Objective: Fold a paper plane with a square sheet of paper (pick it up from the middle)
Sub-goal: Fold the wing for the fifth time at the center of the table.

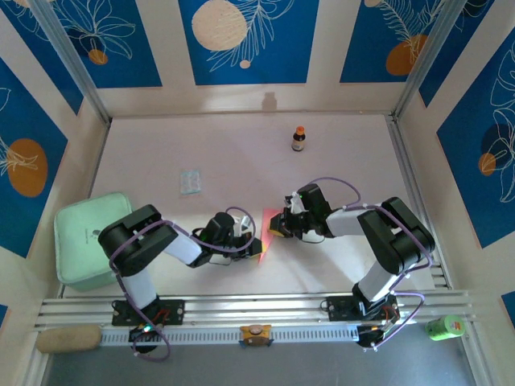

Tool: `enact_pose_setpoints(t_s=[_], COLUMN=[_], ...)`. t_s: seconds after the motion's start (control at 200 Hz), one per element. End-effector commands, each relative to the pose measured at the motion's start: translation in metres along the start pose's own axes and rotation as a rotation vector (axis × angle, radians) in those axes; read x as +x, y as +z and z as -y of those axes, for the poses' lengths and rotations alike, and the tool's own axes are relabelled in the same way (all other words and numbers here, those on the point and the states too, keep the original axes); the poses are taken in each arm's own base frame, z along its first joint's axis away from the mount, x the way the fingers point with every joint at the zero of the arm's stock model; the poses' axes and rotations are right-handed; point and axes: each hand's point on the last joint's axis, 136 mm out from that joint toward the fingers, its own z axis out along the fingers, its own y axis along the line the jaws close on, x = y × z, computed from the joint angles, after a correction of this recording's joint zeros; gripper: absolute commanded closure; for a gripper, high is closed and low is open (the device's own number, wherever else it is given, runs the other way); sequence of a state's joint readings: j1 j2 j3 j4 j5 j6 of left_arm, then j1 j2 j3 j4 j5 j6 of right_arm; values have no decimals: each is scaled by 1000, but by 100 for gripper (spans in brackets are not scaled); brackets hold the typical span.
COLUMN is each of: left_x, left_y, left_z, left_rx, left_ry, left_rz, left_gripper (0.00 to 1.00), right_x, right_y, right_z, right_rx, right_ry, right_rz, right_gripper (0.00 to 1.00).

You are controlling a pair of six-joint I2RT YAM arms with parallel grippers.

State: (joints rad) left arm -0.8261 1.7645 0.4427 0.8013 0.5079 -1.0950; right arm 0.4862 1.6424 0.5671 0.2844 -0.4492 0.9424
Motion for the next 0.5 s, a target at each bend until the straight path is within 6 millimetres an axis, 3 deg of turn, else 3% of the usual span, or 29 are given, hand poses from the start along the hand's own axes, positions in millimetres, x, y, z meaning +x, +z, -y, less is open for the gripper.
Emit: enact_pose_setpoints(t_s=[0.0,0.495], left_x=[9,11], left_y=[-1,-4], left_z=[-36,-37], left_rx=[-111,-139], left_ry=[-65,-52], left_rz=[-16,-35], left_gripper=[100,99], right_x=[-3,2], right_y=[3,12], right_z=[5,31], right_rx=[7,83], right_ry=[6,83], right_rz=[-9,-34], right_gripper=[87,87])
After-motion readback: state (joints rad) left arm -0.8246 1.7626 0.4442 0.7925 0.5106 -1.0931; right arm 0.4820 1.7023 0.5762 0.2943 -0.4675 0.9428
